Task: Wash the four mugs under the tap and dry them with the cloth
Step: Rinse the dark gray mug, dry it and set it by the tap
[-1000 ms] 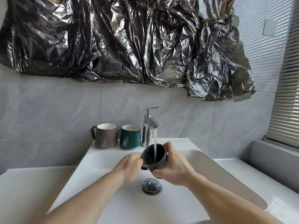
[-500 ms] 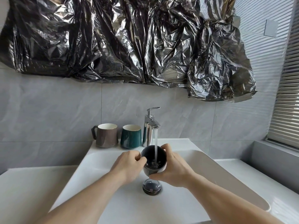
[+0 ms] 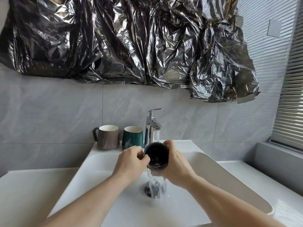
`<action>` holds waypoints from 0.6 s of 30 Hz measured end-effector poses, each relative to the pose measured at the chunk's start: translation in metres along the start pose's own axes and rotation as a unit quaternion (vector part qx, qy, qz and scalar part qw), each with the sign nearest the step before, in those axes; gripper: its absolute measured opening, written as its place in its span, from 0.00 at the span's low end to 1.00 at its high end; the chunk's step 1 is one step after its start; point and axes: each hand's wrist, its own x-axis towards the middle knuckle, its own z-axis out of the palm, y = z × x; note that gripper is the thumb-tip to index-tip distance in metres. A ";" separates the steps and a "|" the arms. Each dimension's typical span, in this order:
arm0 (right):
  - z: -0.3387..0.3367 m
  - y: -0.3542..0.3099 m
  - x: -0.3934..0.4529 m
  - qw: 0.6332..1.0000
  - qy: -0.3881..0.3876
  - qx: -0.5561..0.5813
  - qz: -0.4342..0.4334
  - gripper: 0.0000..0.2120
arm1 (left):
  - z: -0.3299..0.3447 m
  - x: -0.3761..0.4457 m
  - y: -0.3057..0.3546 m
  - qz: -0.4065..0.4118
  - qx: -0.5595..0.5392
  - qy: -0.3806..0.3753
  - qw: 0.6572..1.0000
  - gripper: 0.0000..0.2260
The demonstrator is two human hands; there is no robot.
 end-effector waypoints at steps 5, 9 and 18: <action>0.002 0.007 0.003 0.999 0.019 -0.015 -0.037 0.34 | 0.000 0.005 -0.006 0.037 -0.013 0.035 0.999 0.17; 0.000 0.005 0.000 0.998 -0.005 0.012 -0.056 0.38 | 0.000 0.002 -0.011 0.082 -0.007 0.023 0.996 0.15; -0.005 0.011 0.001 0.998 -0.034 0.023 -0.045 0.36 | 0.009 0.005 -0.020 -0.017 -0.073 -0.076 0.994 0.13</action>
